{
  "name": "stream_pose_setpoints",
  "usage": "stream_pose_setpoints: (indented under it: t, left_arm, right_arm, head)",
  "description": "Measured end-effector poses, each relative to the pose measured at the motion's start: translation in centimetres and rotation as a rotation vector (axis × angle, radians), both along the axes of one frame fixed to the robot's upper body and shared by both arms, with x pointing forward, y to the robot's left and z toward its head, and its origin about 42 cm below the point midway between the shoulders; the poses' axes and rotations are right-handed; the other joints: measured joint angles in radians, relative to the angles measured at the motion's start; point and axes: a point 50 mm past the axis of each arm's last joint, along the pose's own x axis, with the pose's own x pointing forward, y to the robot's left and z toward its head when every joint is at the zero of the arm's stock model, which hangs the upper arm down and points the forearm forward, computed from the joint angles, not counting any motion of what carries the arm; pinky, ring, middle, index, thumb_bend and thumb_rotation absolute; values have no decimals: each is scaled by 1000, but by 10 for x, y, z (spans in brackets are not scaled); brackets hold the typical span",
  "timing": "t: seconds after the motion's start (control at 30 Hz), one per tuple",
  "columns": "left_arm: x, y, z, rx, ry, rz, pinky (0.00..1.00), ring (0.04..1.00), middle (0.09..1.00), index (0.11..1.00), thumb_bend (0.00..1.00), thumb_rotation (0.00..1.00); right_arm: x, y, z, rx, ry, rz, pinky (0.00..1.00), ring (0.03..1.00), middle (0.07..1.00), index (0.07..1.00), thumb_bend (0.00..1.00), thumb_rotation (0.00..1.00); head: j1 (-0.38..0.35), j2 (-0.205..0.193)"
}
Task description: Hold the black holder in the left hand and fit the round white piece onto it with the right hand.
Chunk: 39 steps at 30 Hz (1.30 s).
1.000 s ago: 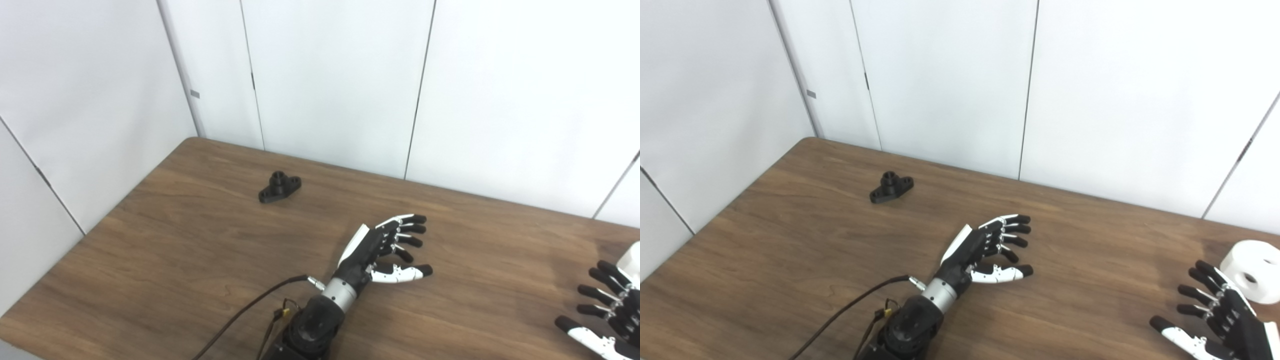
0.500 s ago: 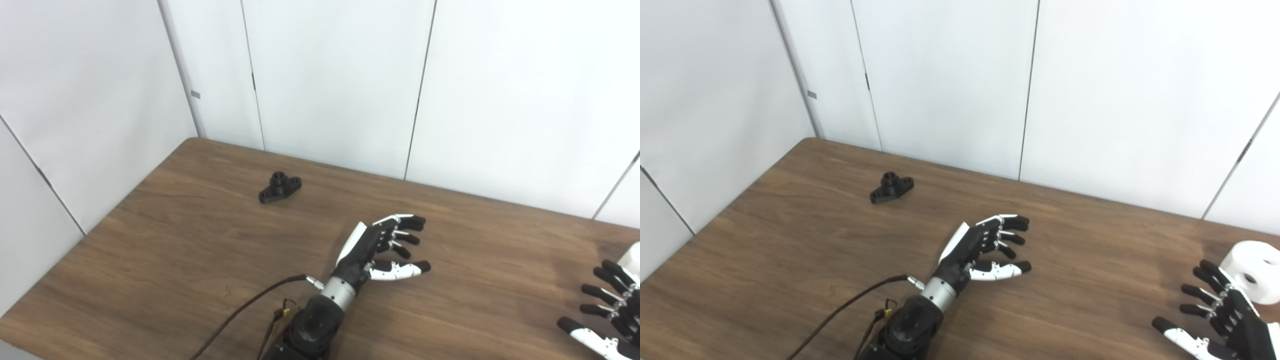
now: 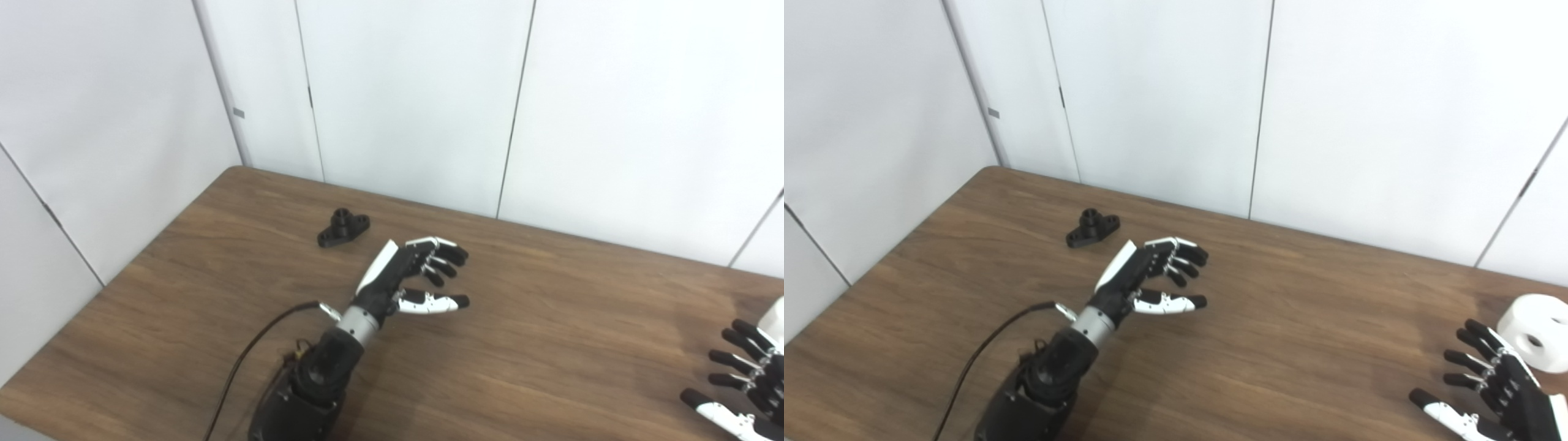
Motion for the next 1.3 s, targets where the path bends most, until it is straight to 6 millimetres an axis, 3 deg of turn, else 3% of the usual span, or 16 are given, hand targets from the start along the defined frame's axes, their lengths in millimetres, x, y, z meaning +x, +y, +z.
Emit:
stream_pose_setpoints:
  t: [0.2, 0.57, 0.63, 0.87, 1.1, 1.3]
  left_arm:
    - [11, 4, 18, 62, -50, 16, 570, 686, 728, 710, 776, 0]
    - [26, 37, 49, 137, -107, 155, 615, 749, 776, 724, 748, 0]
    - [27, 41, 53, 143, -108, 172, 648, 802, 835, 727, 736, 0]
    - [29, 55, 66, 271, -139, 267, 764, 895, 891, 735, 754, 0]
    - [31, 68, 74, 287, -126, 334, 866, 990, 966, 780, 793, 112]
    - [33, 78, 76, 325, -74, 398, 919, 1000, 1000, 818, 875, 179]
  right_arm:
    - [0, 0, 0, -9, 2, -1, 578, 716, 831, 824, 703, 11]
    - [-1, -3, 0, -8, 4, 5, 593, 747, 841, 826, 706, 27]
    - [-1, -3, 0, -8, 3, 4, 590, 737, 836, 822, 707, 19]
    - [-1, -4, 0, -10, 3, 3, 583, 726, 833, 821, 713, 40]
    - [-1, -4, 0, -1, 3, 6, 577, 728, 831, 820, 711, 27]
    - [-1, -7, 1, -4, 3, 4, 577, 732, 836, 821, 717, 33]
  head:
    - [5, -3]
    - [3, -2]
    - [5, -3]
    - [5, -3]
    - [8, -3]
    - [5, -2]
